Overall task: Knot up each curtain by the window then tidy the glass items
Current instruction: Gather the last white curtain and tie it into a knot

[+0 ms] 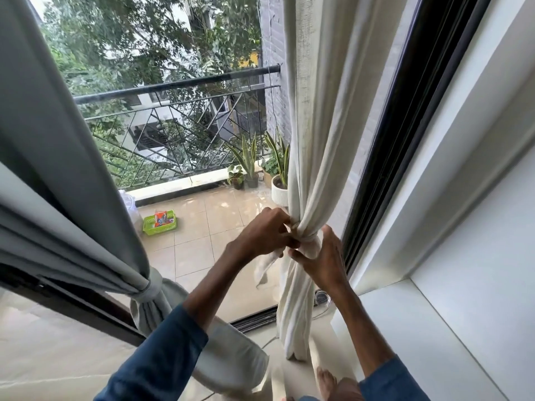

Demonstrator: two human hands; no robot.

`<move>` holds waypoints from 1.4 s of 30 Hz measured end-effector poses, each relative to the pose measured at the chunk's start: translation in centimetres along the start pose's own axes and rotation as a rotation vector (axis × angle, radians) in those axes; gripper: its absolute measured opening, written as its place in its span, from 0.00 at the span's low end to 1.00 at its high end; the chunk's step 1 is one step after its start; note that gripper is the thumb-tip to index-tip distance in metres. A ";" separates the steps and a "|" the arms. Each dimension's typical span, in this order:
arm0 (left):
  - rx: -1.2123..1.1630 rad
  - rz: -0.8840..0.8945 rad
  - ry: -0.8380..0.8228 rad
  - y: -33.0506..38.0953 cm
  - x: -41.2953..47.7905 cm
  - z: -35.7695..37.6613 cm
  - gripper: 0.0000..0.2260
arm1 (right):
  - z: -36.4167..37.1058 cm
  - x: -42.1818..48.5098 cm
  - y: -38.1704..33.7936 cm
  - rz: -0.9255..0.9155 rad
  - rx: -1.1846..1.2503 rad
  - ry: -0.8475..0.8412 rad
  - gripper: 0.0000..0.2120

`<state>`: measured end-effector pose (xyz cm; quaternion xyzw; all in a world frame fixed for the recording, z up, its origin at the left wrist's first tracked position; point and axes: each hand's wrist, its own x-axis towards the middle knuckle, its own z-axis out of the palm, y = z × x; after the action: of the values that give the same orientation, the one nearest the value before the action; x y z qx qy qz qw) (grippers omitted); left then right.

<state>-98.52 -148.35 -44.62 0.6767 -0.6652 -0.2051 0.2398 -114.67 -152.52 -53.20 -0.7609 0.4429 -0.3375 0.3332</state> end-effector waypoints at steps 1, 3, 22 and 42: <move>0.025 0.024 -0.017 0.2 -0.1 -0.1 0.13 | 0.2 0.3 -0.2 0.034 0.018 -0.066 0.23; 0.028 0.058 -0.037 0.3 -0.5 -0.6 0.18 | 0.6 0.7 -0.1 0.095 0.062 -0.155 0.10; 0.028 0.039 0.009 -4.6 -2.4 -1.6 0.06 | 1.3 1.7 1.7 0.137 0.552 -0.496 0.04; -0.504 -0.050 0.043 -2.2 -1.9 2.2 0.20 | 2.8 1.6 1.3 0.197 0.553 -0.287 0.13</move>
<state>-98.07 -146.57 -47.76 0.6159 -0.5709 -0.3558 0.4101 -112.37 -153.85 -55.47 -0.6350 0.3545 -0.3006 0.6171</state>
